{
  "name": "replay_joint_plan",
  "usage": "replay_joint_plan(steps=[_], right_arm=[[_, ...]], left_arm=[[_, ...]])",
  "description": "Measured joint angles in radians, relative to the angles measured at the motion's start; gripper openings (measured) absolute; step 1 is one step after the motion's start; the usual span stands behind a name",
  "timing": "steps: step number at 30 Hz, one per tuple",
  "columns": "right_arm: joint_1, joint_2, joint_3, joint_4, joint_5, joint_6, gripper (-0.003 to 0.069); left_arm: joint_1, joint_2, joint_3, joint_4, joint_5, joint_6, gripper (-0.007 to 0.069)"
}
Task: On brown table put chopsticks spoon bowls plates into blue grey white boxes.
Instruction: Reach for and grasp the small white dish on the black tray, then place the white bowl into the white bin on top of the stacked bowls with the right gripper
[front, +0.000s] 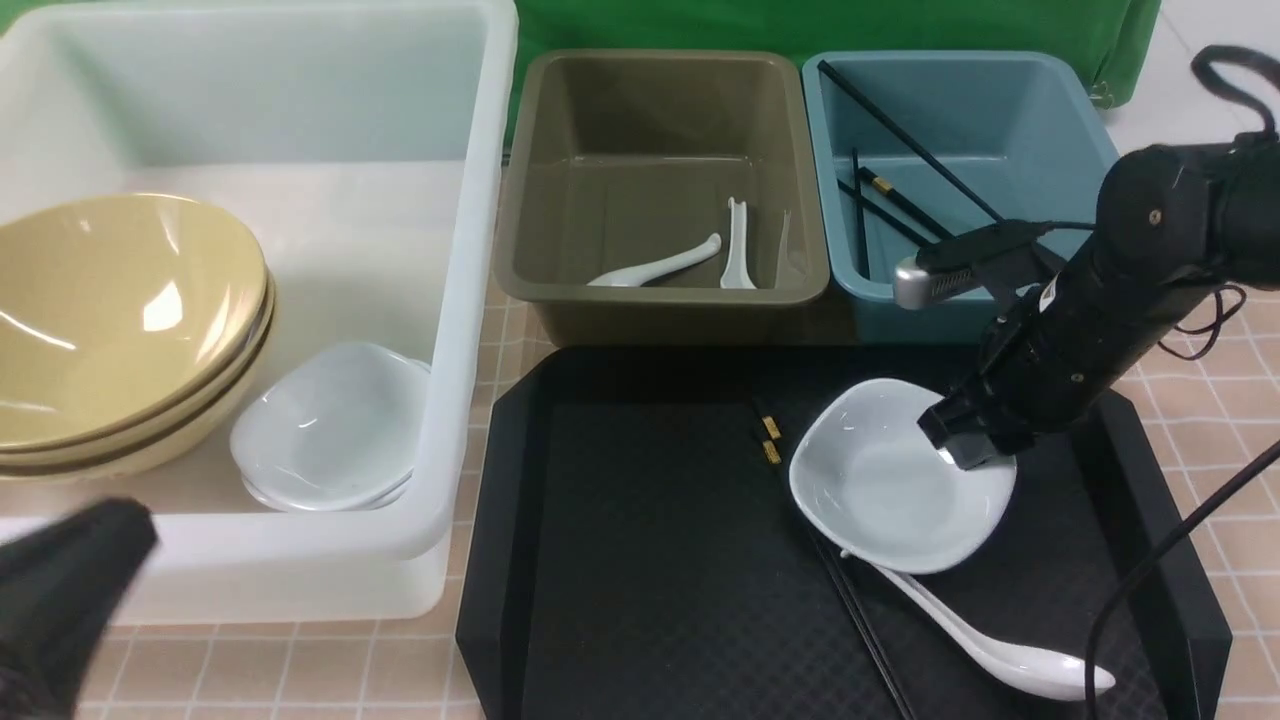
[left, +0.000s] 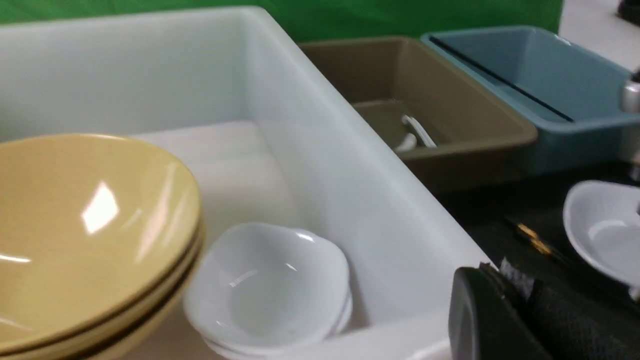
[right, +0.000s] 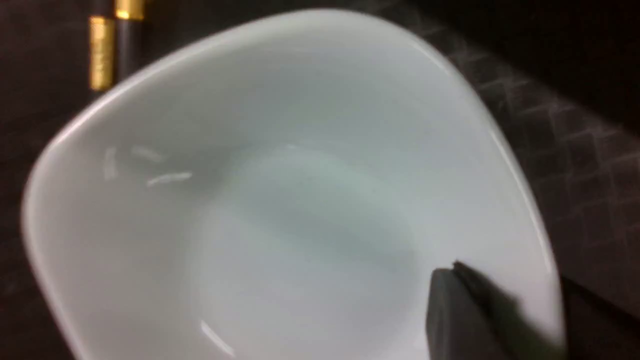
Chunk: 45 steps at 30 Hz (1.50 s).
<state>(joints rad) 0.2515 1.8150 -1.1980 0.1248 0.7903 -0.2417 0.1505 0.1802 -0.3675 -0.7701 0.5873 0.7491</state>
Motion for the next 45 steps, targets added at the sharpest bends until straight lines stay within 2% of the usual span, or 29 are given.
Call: replay_joint_plan(steps=[5,10,13,14,15,17,18,21,26,29,36,41,43,45], right_arm=[[0.002,-0.150,0.004,0.025,0.080,-0.038,0.0088],[0.003,-0.316,-0.008,0.053,0.084,-0.047,0.0078],[0.034,-0.396,-0.059,0.130,0.048,-0.061,0.0078],[0.085,-0.425,-0.104,0.172,0.008,-0.078,0.0078],[0.092,-0.427,-0.117,0.181,-0.002,-0.078,0.0078],[0.205,-0.417,-0.195,0.215,-0.084,-0.100,0.0078],[0.215,-0.414,-0.201,0.215,-0.084,-0.102,0.0078],[0.380,-0.318,-0.292,0.234,-0.205,-0.131,0.0078],[0.540,-0.093,-0.388,0.242,-0.377,-0.207,0.0078],[0.576,0.039,-0.451,0.245,-0.420,-0.238,0.0078],[0.588,0.245,-0.529,0.251,-0.448,-0.263,0.0080],[0.590,0.275,-0.540,0.253,-0.462,-0.270,0.0116],[0.590,0.276,-0.542,0.253,-0.464,-0.259,0.0167],[0.590,0.276,-0.544,0.253,-0.463,-0.239,0.0259]], left_arm=[[0.000,0.000,0.065,-0.011,-0.327,-0.078,0.0006],[0.000,0.000,0.078,-0.018,-0.375,-0.103,0.0006],[0.000,0.000,0.078,-0.022,-0.383,-0.107,0.0006],[0.000,0.000,0.078,-0.025,-0.386,-0.109,0.0006],[0.000,0.000,0.078,-0.025,-0.386,-0.110,0.0006],[0.000,0.000,0.078,-0.027,-0.388,-0.110,0.0006],[0.000,0.000,0.078,-0.029,-0.388,-0.110,0.0006],[0.000,0.000,0.078,-0.029,-0.388,-0.110,0.0006],[0.000,0.000,0.078,-0.029,-0.388,-0.110,0.0006],[0.000,0.000,0.078,-0.030,-0.388,-0.110,0.0006],[0.000,0.000,0.079,-0.030,-0.386,-0.110,0.0006],[0.000,0.000,0.084,-0.030,-0.385,-0.110,0.0006],[0.000,0.000,0.085,-0.030,-0.385,-0.110,0.0006],[0.000,0.000,0.087,-0.030,-0.387,-0.110,0.0006]])
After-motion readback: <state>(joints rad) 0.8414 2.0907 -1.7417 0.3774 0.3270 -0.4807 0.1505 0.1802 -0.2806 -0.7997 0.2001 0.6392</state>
